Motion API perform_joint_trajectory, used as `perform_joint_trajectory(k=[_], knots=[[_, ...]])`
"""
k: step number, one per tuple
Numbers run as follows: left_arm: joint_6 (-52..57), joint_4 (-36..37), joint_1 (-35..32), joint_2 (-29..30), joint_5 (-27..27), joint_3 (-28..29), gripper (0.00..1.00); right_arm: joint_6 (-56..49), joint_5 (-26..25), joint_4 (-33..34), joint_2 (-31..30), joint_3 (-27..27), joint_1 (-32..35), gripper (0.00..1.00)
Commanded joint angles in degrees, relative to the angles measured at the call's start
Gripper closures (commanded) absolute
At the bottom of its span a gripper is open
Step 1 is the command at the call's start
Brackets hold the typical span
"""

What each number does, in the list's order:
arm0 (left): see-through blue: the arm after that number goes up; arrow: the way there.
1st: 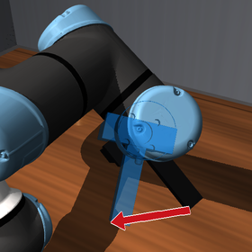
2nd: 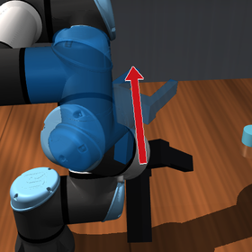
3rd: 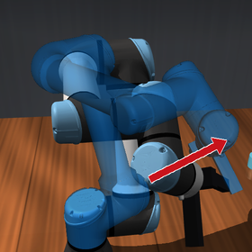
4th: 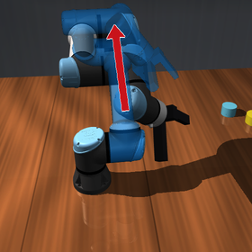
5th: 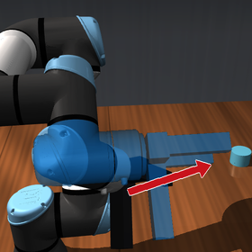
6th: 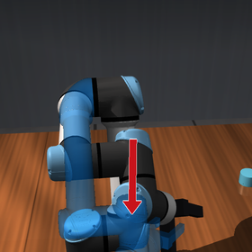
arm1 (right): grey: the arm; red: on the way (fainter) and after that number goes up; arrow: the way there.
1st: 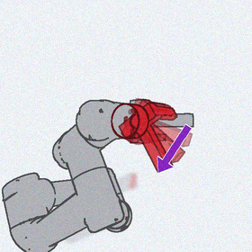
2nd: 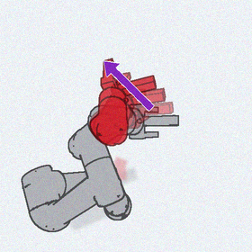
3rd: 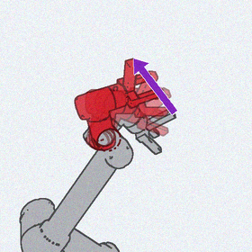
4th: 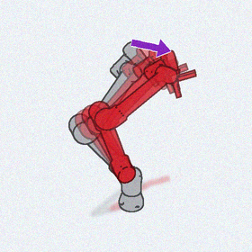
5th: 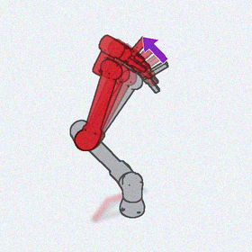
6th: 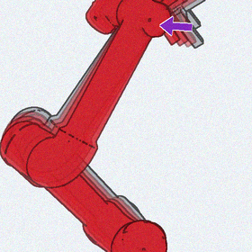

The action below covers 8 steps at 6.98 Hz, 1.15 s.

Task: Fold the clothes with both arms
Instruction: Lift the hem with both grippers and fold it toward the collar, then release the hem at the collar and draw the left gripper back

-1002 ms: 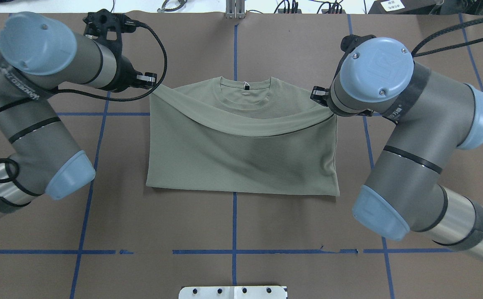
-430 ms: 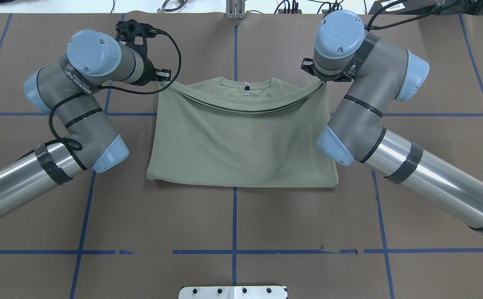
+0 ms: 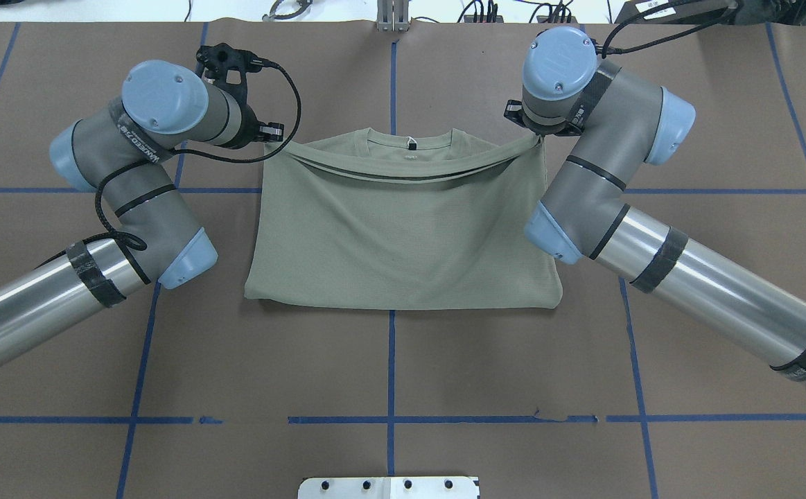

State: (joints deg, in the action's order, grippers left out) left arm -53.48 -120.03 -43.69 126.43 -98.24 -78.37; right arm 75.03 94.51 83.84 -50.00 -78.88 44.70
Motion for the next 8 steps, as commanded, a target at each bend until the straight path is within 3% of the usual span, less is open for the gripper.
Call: perform_joint_trajectory(k=[1,2,4,6,8], knots=[[3.97,-2.46,0.09,-0.65,-0.10,-0.29,0.01,-0.14,-0.03,-0.43,-0.36,0.57,0.04,0.00],[3.91,-6.40,0.27,-2.13,-0.63,-1.78,0.00,-0.67,1.10,-0.52,-0.53,-0.99,0.21,0.00],[3.30,-6.70,2.89,-8.96,-1.51,-10.71,0.00,-2.78,4.01,-0.52,-5.96,-9.05,0.22,0.00],[-5.08,-9.58,8.32,-17.14,-0.90,-17.32,0.01,-2.78,4.01,-0.52,-6.51,-10.24,0.22,0.00],[-13.64,-18.54,13.60,-22.86,3.47,-17.34,0.21,-2.69,4.01,-0.61,-6.25,-10.33,0.13,0.00]])
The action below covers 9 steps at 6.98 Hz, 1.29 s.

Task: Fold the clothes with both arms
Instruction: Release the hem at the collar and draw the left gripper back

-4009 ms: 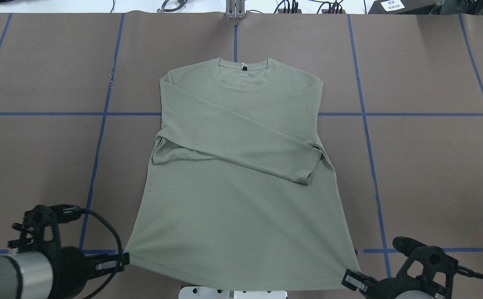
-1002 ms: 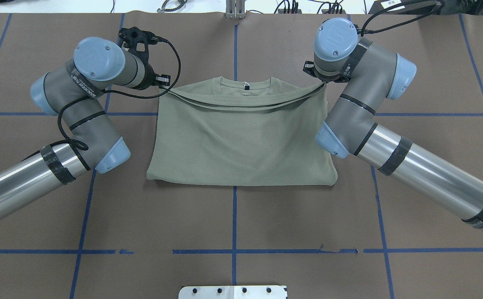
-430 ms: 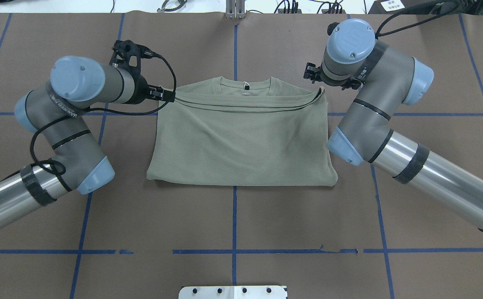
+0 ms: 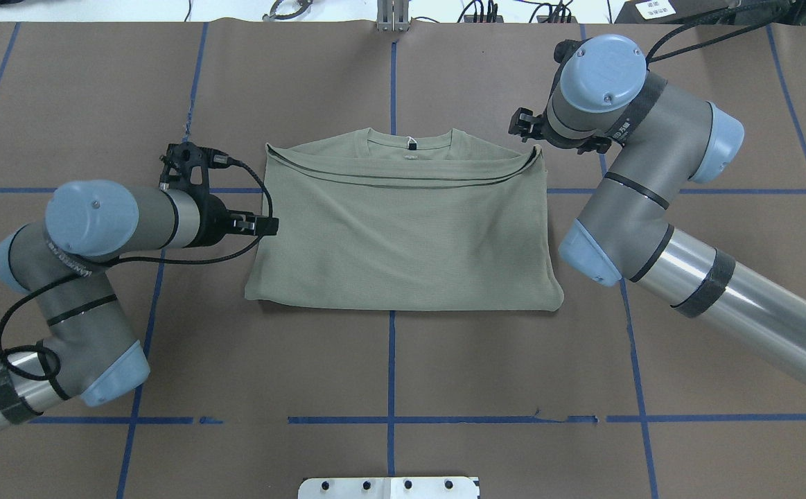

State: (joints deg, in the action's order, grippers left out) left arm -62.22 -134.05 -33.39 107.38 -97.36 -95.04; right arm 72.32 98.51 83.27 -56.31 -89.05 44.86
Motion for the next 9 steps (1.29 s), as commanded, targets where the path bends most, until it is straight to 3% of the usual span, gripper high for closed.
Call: perform_joint_trajectory(k=[1,5,7,9], knots=[[-6.76,-4.99,4.63,-4.54,2.71,-0.93,0.23,0.02,0.02,-0.03,0.14,-0.16,-0.03,0.00],[-8.97,-4.99,7.10,-4.73,2.26,-2.86,0.25,0.02,-0.07,-0.03,0.41,-0.16,-0.12,0.00],[-11.16,-4.99,7.98,-4.73,2.79,-2.78,0.51,0.02,-0.07,-0.03,0.50,-0.07,-0.12,0.00],[-11.17,-4.90,8.16,-6.21,3.23,-2.86,0.66,0.28,-0.16,-0.03,0.58,-0.16,-0.12,0.00]])
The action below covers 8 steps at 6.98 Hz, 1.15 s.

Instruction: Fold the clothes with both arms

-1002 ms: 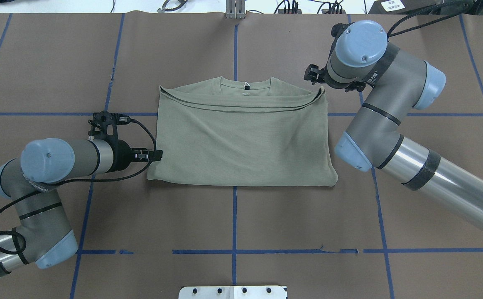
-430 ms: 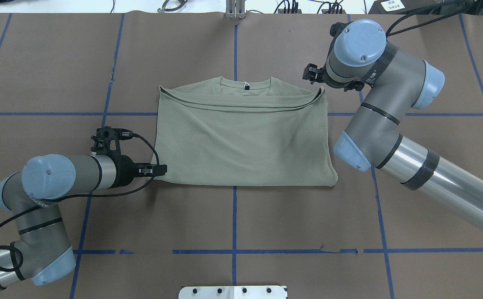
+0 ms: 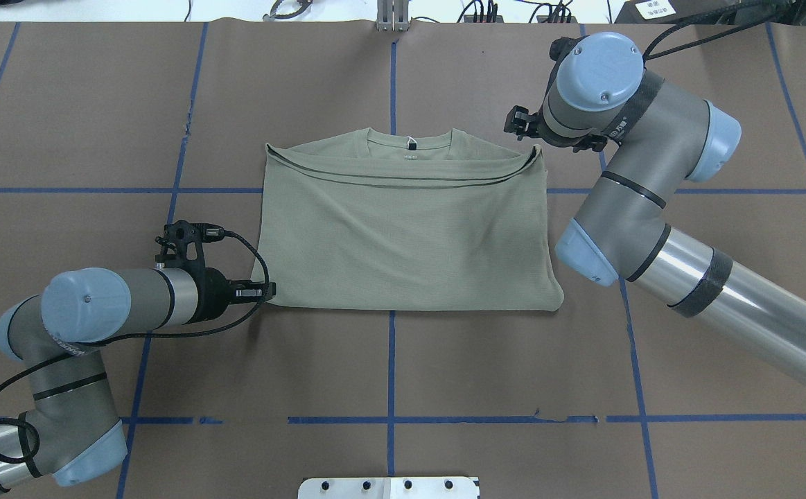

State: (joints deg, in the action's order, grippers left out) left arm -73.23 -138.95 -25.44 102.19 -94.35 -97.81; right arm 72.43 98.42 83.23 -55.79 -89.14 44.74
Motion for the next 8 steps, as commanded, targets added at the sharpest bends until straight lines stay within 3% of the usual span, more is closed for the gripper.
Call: perform_joint_trajectory(k=[1,2,5,6,7,8], knots=[[-0.16,-0.01,0.21,-1.20,0.48,-0.19,0.90,0.17,-0.07,0.00,0.07,-0.07,0.00,0.00],[-0.08,-0.01,0.21,-1.90,1.35,-0.45,1.00,0.43,-0.07,0.00,0.16,-0.07,0.00,0.00],[7.87,0.26,-1.88,-6.48,1.10,-4.32,1.00,0.52,-0.16,0.00,0.07,-0.07,-0.27,0.00],[15.06,1.22,-7.46,-5.78,0.84,-2.93,1.00,0.26,-0.16,0.00,0.07,0.01,-0.27,0.00],[21.57,1.40,-13.61,-1.95,0.66,1.87,1.00,0.43,-0.16,0.00,0.07,0.02,-0.35,0.00],[25.11,1.40,-18.02,6.79,0.57,12.10,1.00,0.69,-0.16,-0.17,0.16,0.02,-0.62,0.00]])
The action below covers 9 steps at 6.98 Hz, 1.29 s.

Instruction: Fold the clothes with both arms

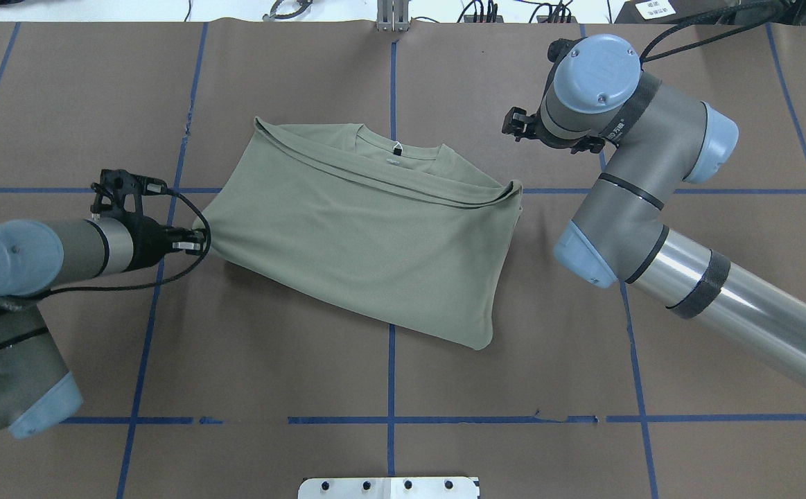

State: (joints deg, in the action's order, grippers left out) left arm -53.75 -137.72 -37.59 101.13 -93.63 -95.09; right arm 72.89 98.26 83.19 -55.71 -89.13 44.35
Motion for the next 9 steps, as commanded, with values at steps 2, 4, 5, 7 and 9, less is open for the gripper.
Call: perform_joint_trajectory(k=[2,4,5,7,9], knots=[[10.56,-0.10,-11.60,24.65,0.11,29.69,1.00,0.41,0.09,-0.49,0.16,-0.07,-0.32,0.00],[14.79,-0.27,-13.65,32.09,2.21,41.01,1.00,0.50,0.09,-0.75,0.08,-1.12,-0.67,0.00],[17.43,-0.79,-13.91,32.03,3.36,41.21,0.98,1.55,0.09,-0.75,0.16,-1.74,-1.28,0.00],[18.69,-1.76,-14.44,31.24,-2.81,36.85,0.00,9.42,-0.44,-0.75,3.22,-1.13,-4.43,0.00],[18.33,-2.64,-14.88,26.96,-11.48,31.32,0.00,19.53,-3.92,-0.93,8.05,2.71,-7.16,0.06]])
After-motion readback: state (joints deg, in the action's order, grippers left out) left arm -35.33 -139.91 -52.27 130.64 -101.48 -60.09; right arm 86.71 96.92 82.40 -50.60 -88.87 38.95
